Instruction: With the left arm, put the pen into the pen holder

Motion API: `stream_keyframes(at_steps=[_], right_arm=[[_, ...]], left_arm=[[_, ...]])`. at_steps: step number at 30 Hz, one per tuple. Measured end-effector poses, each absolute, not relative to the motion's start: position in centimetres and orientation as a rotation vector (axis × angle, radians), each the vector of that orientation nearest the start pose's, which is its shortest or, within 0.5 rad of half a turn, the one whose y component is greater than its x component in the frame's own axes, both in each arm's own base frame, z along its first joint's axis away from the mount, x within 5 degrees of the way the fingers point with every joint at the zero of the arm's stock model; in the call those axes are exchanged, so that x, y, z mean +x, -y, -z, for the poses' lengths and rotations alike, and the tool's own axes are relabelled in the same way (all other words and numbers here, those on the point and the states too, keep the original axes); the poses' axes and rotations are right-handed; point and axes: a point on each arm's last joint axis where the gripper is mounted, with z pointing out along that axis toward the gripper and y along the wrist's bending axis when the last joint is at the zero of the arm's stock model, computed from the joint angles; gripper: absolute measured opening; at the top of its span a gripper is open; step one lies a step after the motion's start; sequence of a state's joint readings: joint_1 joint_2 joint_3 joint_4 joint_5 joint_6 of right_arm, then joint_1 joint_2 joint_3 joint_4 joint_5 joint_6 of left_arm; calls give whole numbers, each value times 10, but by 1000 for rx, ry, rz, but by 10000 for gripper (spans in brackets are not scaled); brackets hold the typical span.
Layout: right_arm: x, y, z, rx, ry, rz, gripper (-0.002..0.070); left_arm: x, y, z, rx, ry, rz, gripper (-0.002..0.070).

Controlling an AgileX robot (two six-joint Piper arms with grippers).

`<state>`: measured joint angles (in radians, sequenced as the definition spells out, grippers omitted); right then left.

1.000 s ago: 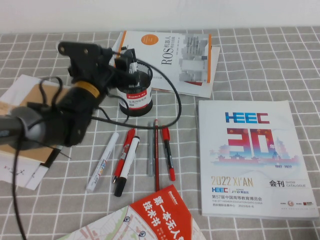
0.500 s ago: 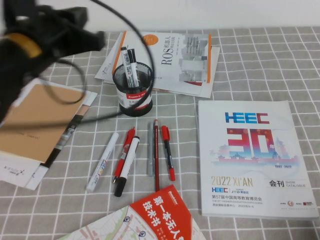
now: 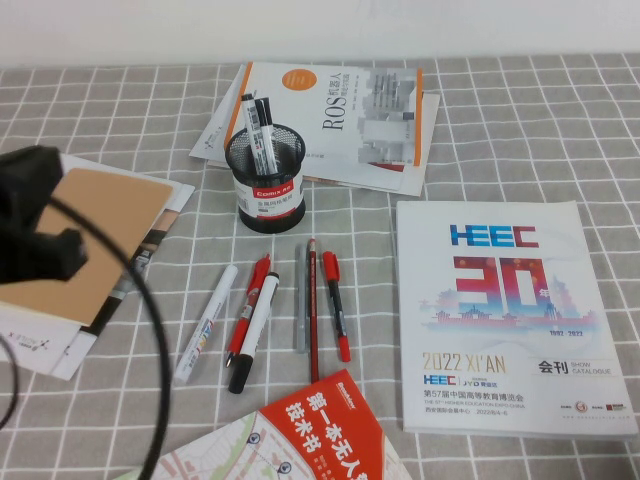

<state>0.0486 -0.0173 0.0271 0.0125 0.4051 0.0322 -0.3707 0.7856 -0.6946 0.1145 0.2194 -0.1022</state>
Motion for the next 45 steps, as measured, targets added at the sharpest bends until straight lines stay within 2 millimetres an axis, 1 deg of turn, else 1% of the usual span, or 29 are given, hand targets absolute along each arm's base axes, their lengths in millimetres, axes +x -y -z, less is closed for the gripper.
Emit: stream_keyframes(at_steps=[2, 10, 14, 19, 21, 25, 29, 32, 36, 40, 45], right_arm=[[51, -3, -169, -8, -1899, -67, -14], [51, -3, -169, -8, -1899, -67, -14], [51, -3, -169, -8, -1899, -67, -14], [51, -3, -169, -8, -1899, -67, -14], [51, -3, -169, -8, -1899, -67, -14], [51, -3, -169, -8, -1899, -67, -14], [51, -3, -169, -8, -1899, -67, -14], [51, -3, -169, -8, -1899, -67, -14], [51, -3, -169, -8, -1899, -67, -14], [51, -3, -169, -8, -1899, -67, -14], [51, -3, -169, -8, -1899, -67, -14]], left_arm=[[150, 55, -353, 320, -1774, 233, 0], [137, 49, -353, 326, -1792, 210, 0], [128, 44, -345, 332, -1762, 194, 0], [101, 28, -321, 240, -1629, 190, 0], [90, 21, -306, 200, -1580, 160, 0], [72, 11, -273, 145, -1540, 80, 0], [60, 5, -247, 83, -1513, 27, 0], [57, 2, -227, 58, -1515, 1, 0], [56, 2, -205, 54, -1542, 3, 0], [57, 3, -197, 56, -1591, 10, 0], [56, 4, -187, 82, -1697, 6, 0]])
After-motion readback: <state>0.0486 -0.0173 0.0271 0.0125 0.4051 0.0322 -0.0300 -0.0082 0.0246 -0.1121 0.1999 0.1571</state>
